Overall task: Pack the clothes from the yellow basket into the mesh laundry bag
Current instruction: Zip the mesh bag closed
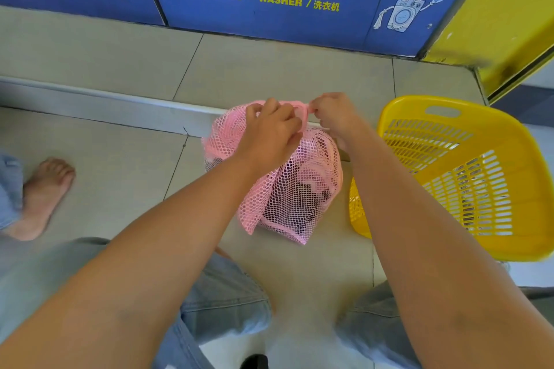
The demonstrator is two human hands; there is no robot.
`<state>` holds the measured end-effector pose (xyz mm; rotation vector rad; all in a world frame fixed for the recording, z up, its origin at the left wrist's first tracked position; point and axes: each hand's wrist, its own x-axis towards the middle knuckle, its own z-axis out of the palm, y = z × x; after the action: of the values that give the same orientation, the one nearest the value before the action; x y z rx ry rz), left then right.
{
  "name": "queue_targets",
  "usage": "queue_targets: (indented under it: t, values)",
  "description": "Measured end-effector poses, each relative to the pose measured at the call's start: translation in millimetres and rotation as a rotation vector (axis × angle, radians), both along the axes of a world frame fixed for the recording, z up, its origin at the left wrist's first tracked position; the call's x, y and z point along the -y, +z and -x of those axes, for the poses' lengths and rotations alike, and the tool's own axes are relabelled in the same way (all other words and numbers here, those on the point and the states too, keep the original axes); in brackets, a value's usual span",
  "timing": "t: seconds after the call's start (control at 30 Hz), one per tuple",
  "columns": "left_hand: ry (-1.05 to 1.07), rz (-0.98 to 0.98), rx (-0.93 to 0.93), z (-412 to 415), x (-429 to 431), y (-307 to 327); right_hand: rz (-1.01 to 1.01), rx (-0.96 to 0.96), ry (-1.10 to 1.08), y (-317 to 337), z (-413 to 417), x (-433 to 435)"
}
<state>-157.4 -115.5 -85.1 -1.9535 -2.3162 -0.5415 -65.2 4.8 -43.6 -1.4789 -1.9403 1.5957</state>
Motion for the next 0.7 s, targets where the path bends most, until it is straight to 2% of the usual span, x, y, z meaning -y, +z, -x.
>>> queue_targets:
  t: [0.07,0.13,0.23,0.3,0.37,0.43,0.57,0.7]
  values:
    - [-0.042,0.041,-0.007,3,3,-1,0.021,-0.02,-0.028,-1,3,0]
    - [0.005,0.038,0.044,4,6,-1,0.007,-0.015,-0.001,1,5,0]
    - [0.242,-0.083,0.246,12,1,3,-0.032,0.017,0.082,5,3,-1]
    - [0.336,-0.068,0.306,22,-7,7,-0.045,0.017,0.126,7,1,-1]
    - [0.284,0.082,0.274,33,-16,11,-0.053,0.004,0.152,9,0,0]
    - [0.216,0.153,0.242,39,-22,16,-0.047,0.0,0.158,11,0,0]
    - [0.203,0.121,0.126,44,-27,27,-0.042,0.024,0.173,11,-3,-3]
    - [0.351,0.12,-0.043,56,-29,45,-0.07,0.098,0.169,6,-9,-7]
